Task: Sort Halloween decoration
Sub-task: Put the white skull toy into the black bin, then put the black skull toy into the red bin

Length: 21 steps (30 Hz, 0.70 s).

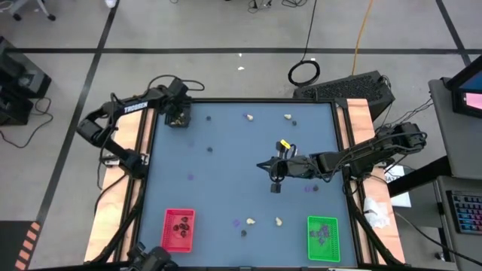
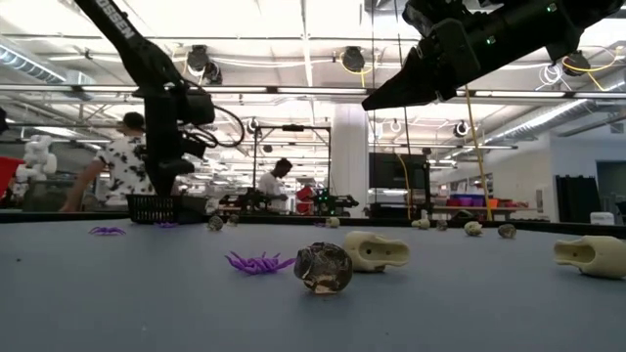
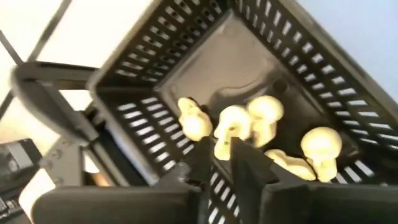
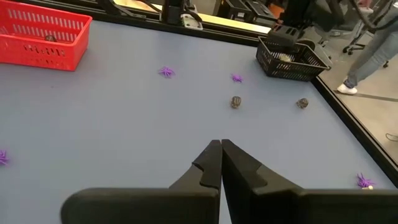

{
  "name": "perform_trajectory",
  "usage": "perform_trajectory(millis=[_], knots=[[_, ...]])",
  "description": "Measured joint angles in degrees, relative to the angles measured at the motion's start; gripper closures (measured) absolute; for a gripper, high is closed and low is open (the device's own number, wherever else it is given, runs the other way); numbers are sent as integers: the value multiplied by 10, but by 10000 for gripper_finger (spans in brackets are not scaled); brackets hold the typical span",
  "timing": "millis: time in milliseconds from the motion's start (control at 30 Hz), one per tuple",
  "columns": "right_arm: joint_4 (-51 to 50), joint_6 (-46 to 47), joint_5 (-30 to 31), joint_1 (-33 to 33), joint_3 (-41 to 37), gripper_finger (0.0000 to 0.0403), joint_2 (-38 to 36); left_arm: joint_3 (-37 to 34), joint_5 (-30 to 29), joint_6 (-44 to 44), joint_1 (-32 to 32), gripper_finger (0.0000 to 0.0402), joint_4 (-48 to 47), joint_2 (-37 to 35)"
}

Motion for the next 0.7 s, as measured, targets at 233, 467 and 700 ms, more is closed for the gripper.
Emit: perform_trajectory(millis=[233, 467, 700], knots=[[0, -1, 0, 0, 0, 403, 0, 9, 18, -1, -24, 265, -55, -67], [0, -1, 0, 0, 0, 403, 0, 10, 201, -1, -133, 246, -117, -147], [0, -1, 0, 0, 0, 403, 0, -16, 233, 14, -331, 246, -78, -151]])
